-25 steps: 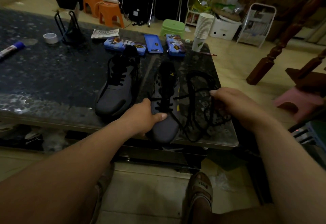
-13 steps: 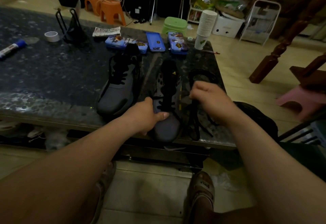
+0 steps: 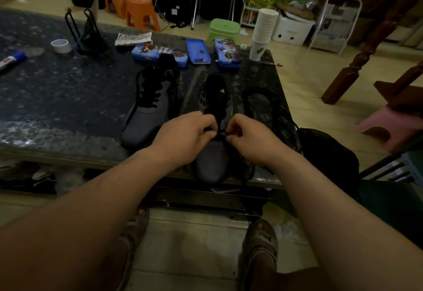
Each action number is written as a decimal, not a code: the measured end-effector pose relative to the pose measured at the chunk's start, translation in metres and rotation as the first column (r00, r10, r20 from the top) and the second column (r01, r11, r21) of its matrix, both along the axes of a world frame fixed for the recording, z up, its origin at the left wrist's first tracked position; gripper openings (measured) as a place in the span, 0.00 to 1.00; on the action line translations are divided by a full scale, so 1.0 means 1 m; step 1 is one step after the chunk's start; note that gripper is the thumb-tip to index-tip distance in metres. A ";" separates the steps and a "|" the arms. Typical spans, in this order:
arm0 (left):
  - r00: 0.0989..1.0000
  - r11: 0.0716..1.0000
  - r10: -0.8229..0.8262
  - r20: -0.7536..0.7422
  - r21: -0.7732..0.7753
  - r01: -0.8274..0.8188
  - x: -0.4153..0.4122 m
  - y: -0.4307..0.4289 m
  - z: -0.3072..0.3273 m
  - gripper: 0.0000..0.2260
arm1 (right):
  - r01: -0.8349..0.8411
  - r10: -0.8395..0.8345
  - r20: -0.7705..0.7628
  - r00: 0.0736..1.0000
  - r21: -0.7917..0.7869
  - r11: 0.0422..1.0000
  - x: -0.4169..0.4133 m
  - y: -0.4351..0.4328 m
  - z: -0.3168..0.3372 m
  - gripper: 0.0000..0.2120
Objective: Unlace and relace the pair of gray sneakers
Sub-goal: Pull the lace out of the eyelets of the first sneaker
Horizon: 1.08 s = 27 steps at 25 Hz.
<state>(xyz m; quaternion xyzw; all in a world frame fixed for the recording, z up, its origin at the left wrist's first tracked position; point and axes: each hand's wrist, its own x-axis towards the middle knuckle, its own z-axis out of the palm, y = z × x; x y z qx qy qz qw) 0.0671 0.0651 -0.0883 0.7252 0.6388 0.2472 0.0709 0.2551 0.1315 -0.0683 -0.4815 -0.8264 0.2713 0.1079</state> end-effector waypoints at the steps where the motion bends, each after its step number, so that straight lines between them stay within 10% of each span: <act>1: 0.996 1.000 -0.006 0.084 0.009 0.005 -0.001 0.001 0.000 0.01 | -0.001 0.001 -0.011 1.000 0.009 1.000 0.001 0.002 -0.002 0.06; 4: 0.973 0.999 0.011 0.229 -0.054 0.002 -0.013 0.003 0.002 0.03 | -0.047 0.054 -0.078 0.995 0.097 0.994 0.004 0.008 -0.002 0.07; 17: 0.997 0.991 -0.076 -0.006 -0.115 0.075 -0.015 0.013 -0.001 0.07 | -0.154 0.148 0.063 0.987 0.109 0.982 -0.014 0.006 0.000 0.03; 27: 0.931 0.969 0.083 0.355 -0.248 0.008 -0.026 0.014 0.009 0.05 | -0.072 0.068 -0.080 0.994 -0.050 0.996 -0.007 0.007 0.000 0.05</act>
